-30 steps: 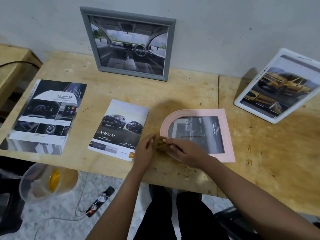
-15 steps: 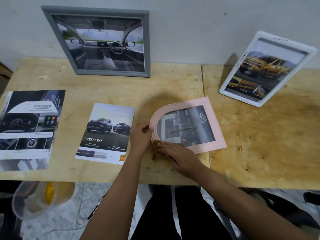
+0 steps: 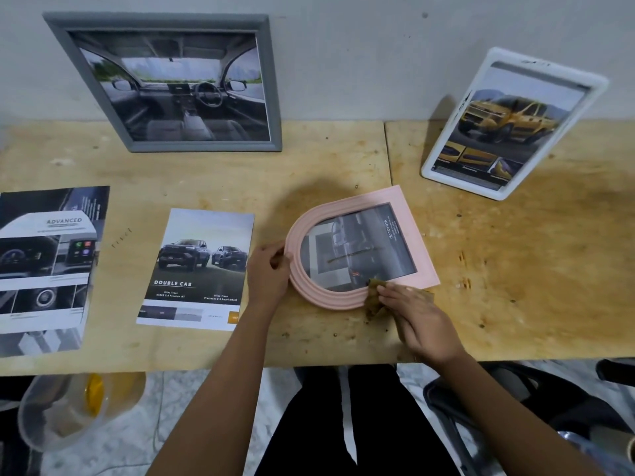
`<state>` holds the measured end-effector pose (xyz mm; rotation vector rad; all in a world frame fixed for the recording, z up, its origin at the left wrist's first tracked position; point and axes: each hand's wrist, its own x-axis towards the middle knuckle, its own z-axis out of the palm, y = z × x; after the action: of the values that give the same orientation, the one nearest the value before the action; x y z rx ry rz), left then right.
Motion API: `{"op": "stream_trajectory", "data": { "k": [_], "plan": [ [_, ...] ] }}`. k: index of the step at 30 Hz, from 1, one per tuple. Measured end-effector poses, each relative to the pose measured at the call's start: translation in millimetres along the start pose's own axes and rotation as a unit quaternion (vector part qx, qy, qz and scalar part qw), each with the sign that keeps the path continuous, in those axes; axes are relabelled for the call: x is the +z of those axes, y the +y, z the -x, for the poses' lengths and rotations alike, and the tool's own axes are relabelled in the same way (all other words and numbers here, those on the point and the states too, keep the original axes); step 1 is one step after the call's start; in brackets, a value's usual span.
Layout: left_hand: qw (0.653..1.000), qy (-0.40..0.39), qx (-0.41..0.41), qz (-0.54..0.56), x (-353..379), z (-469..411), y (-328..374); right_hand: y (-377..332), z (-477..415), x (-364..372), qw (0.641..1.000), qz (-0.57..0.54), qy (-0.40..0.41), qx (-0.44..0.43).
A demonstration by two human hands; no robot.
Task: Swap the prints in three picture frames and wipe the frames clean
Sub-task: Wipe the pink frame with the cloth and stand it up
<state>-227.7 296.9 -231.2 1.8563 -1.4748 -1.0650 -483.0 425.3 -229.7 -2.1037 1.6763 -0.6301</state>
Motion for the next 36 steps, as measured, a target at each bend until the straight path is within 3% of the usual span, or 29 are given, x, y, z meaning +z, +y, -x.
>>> {"op": "stream_trajectory", "data": {
  "k": [9, 18, 20, 24, 26, 30, 36],
  "plan": [
    [1.000, 0.003, 0.027, -0.010, 1, 1, -6, -1, 4, 3, 0.995, -0.004, 0.086, 0.053],
    [0.996, 0.046, 0.059, -0.046, 10, 8, -18, -2, 4, -7, 0.951, -0.030, 0.165, 0.261],
    [0.993, 0.052, 0.085, -0.060, 10, 11, -19, -8, -9, -13, 0.919, -0.090, 0.226, 0.311],
    [0.985, 0.062, 0.115, -0.116, 12, 18, -20, -15, -32, -25, 0.822, -0.170, 0.370, 0.399],
    [0.983, 0.060, 0.121, -0.127, 13, 20, -20, -16, -34, -24, 0.839, -0.147, 0.360, 0.381],
    [0.978, 0.046, 0.119, -0.164, 15, 17, -24, -20, -27, -6, 0.919, -0.078, 0.206, 0.327],
    [0.971, 0.041, 0.130, -0.197, 16, 17, -21, -20, -38, 9, 0.933, -0.034, 0.161, 0.320]
  ]
}}
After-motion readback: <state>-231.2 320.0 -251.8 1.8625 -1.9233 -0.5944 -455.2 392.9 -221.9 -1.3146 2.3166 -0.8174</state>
